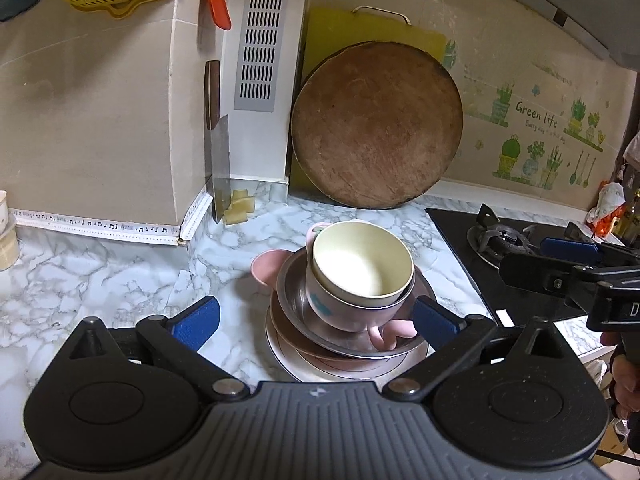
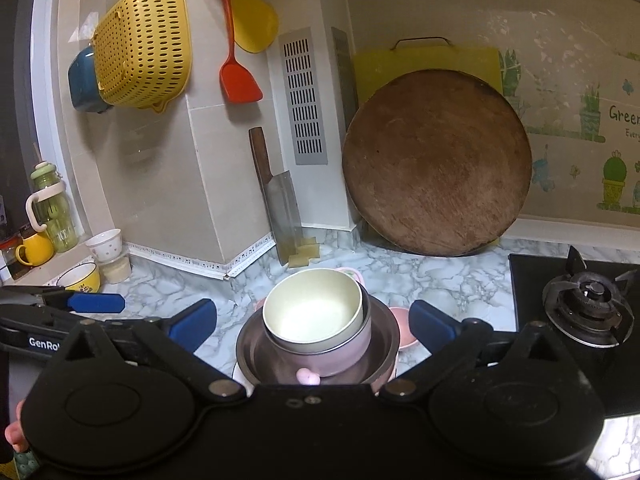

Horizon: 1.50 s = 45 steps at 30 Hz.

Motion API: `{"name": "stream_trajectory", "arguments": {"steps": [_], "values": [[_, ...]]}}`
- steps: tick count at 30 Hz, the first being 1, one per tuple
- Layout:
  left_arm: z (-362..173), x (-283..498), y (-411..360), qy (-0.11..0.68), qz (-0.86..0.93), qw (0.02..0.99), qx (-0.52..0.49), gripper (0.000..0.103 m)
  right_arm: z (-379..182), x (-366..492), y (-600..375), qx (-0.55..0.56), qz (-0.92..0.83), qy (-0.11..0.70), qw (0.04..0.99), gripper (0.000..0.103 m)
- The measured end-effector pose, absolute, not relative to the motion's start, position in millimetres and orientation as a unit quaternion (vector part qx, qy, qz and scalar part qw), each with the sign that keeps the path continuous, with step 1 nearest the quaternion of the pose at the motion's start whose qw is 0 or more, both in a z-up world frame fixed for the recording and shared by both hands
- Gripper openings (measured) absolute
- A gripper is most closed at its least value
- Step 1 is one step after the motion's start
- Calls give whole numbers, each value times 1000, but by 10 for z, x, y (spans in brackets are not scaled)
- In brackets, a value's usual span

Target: Organize plates and bowls

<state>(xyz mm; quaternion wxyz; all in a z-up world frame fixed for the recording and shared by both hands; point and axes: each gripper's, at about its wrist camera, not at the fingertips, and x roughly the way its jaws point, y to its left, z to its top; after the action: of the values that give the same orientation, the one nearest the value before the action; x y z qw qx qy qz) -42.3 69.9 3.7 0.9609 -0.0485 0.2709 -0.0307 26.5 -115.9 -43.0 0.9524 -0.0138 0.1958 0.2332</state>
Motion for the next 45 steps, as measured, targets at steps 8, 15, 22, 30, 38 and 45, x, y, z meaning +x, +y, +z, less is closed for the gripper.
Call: {"name": "stream_trajectory", "arguments": {"steps": [8, 15, 22, 30, 38, 45], "values": [[50, -478, 661, 280, -38, 958, -48, 103, -429, 231, -1211, -3, 230, 202, 952, 103], [29, -493, 633, 291, -43, 954, -54, 103, -435, 210, -1221, -2, 231, 207, 951, 103], [10, -508, 616, 299, -44, 951, -62, 103, -448, 201, -1253, 2, 231, 212, 950, 103], [-14, -512, 598, 306, -38, 949, -64, 103, -488, 204, -1257, 5, 231, 222, 947, 103], [-28, -503, 589, 309, -36, 948, -63, 103, -498, 216, -1254, 9, 233, 228, 945, 103], [-6, -508, 560, 300, -42, 952, -53, 103, -528, 232, -1245, 12, 236, 235, 943, 103]]}}
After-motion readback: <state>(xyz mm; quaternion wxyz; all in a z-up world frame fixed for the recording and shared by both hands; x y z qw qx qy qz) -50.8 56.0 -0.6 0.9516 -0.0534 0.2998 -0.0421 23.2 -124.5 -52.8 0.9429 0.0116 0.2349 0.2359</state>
